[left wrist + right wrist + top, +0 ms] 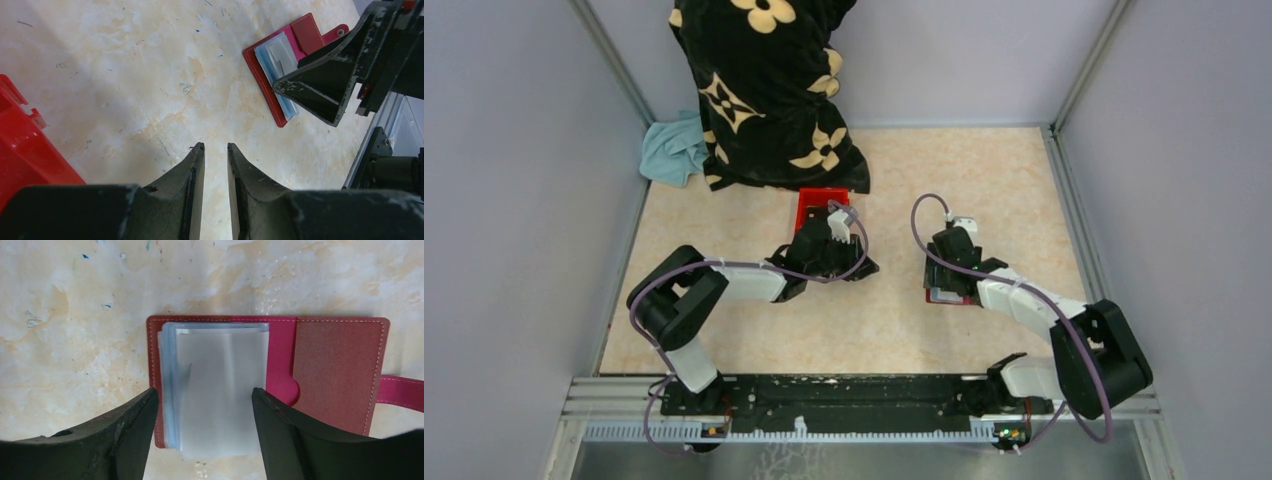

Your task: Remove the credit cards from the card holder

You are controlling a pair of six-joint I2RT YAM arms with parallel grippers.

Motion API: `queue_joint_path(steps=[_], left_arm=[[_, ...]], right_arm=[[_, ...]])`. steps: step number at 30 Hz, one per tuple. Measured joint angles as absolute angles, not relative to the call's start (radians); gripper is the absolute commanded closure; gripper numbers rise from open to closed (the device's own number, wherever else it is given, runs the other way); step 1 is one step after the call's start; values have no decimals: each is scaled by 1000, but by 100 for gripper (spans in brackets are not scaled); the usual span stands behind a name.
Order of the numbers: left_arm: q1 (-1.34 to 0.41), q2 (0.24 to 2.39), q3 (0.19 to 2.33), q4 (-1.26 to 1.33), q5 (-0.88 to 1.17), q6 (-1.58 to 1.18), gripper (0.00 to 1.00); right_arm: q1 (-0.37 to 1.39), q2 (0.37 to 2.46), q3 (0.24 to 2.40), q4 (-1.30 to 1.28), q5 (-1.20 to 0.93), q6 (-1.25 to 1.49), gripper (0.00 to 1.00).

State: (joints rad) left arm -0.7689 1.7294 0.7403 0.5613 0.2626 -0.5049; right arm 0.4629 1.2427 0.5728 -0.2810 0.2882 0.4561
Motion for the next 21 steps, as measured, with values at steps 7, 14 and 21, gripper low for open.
queue_joint_path(steps=[7, 14, 21], left_arm=[[-769, 1729, 740, 561, 262, -504, 71], [-769, 1729, 740, 561, 262, -503, 71], [-769, 1729, 740, 560, 262, -501, 71]], right_arm=[[469, 1298, 578, -246, 308, 466, 49], [469, 1325, 591, -204, 319, 466, 75], [469, 1333, 595, -181, 320, 476, 98]])
